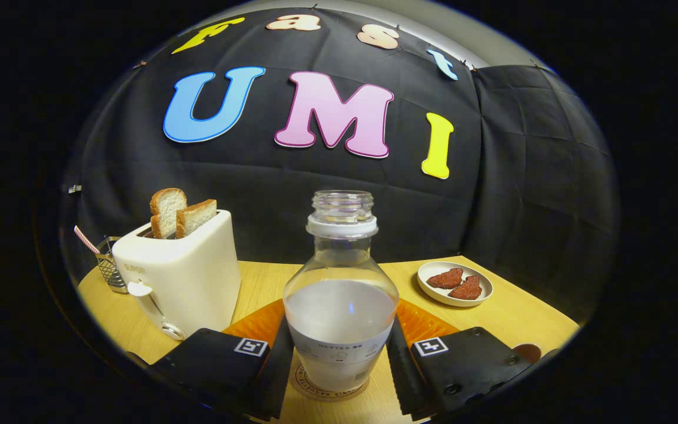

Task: Take the bottle from table, then pour the juice into the cup, finally place the bottle on the coaster

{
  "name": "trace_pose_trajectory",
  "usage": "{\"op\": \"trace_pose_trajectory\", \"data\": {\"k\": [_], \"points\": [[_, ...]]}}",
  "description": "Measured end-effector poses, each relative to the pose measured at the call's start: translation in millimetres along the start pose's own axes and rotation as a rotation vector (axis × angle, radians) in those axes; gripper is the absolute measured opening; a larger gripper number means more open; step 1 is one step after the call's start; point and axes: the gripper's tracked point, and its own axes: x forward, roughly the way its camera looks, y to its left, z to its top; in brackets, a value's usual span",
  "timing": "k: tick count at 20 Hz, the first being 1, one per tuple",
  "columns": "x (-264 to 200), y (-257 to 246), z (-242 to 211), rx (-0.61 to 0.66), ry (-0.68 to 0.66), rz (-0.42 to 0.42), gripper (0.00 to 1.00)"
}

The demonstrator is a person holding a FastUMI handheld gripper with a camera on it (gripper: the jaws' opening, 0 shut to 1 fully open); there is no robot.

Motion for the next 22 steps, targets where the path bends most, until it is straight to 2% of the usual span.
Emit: {"op": "trace_pose_trajectory", "data": {"k": [5,13,18,20,22], "points": [[9,-2,-21,0.088,0.053,-0.004,0.75],[14,-7,-29,0.078,0.028,0.002,0.76],[10,-6,-40,0.072,0.062,0.009,0.79],[7,-3,-45,0.071,0.088,0.029,0.84],[-1,-5,-44,0.067,0.106,0.04,1.0]]}}
